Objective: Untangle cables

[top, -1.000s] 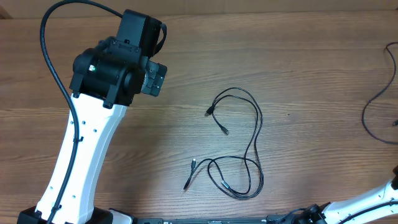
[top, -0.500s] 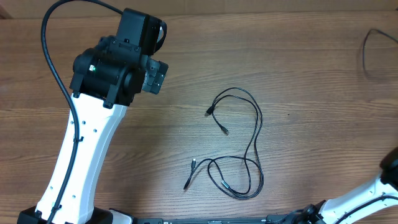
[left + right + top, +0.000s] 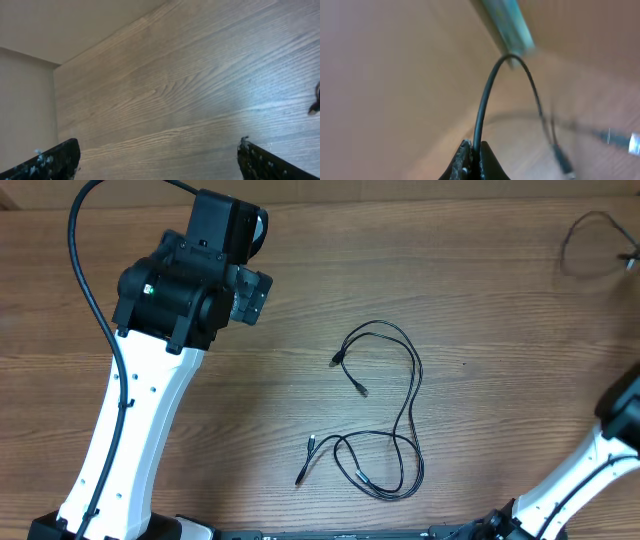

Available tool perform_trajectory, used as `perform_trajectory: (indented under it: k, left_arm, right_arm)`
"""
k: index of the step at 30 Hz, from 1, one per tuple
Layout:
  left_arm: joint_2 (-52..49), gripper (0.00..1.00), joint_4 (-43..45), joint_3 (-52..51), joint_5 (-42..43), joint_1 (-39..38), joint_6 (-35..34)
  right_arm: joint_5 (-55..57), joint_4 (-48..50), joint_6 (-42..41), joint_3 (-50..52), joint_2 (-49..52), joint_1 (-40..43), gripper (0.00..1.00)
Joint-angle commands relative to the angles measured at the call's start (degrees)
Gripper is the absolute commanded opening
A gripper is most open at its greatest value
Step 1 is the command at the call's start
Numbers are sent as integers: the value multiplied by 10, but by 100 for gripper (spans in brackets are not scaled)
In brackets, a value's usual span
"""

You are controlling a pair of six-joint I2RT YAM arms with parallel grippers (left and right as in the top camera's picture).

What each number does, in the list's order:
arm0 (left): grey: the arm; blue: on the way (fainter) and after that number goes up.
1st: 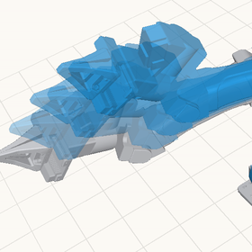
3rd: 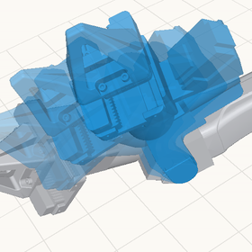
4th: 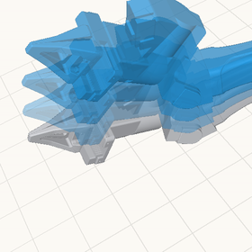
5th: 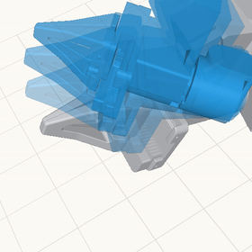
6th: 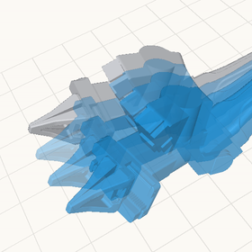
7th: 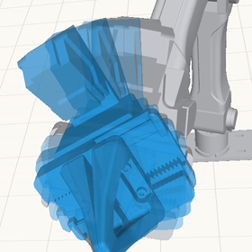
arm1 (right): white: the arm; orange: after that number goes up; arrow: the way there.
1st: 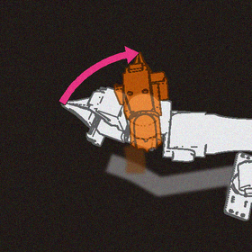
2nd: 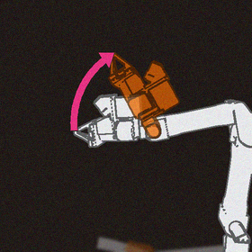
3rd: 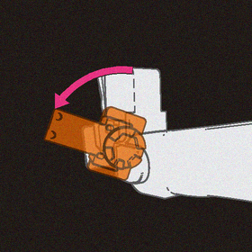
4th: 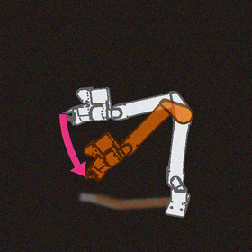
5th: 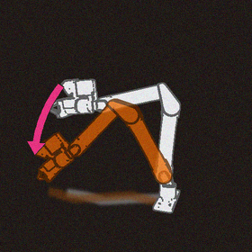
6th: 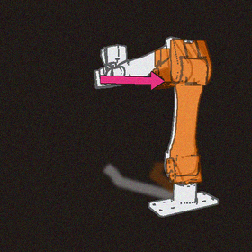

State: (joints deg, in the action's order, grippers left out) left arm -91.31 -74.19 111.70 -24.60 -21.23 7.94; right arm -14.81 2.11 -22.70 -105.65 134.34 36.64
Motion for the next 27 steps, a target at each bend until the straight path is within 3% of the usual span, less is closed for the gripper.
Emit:
perform_trajectory:
  k: [1, 10, 11, 12, 13, 17, 22, 27]
  left_arm:
    - [-3, 100, 4, -2, 3, 3, 10]
    - [-3, 100, 7, -2, 3, 3, 10]
    - [-3, 100, 7, -2, 3, 3, 8]
    - [-3, 100, 7, -2, 3, 3, 8]
    - [-3, 100, 7, -2, 5, 3, 9]
    - [-3, 100, 7, -2, 7, 3, 9]
    - [-3, 100, 9, -2, 7, 3, 8]
    - [-3, 100, 25, -2, 7, 3, -8]
  right_arm:
    - [-2, 0, 5, -22, 40, -8, 4]
    - [64, -69, 33, -21, 69, -3, 4]
    - [80, -87, 33, -21, 69, -3, 35]
    - [85, -96, 33, -21, 69, -3, 84]
    - [85, -102, 33, -21, 69, -3, 100]
    - [41, -142, 46, -21, 42, -3, 100]
    - [11, -192, 46, -21, -63, -16, 100]
    - [12, -322, 48, -21, -176, -64, 100]
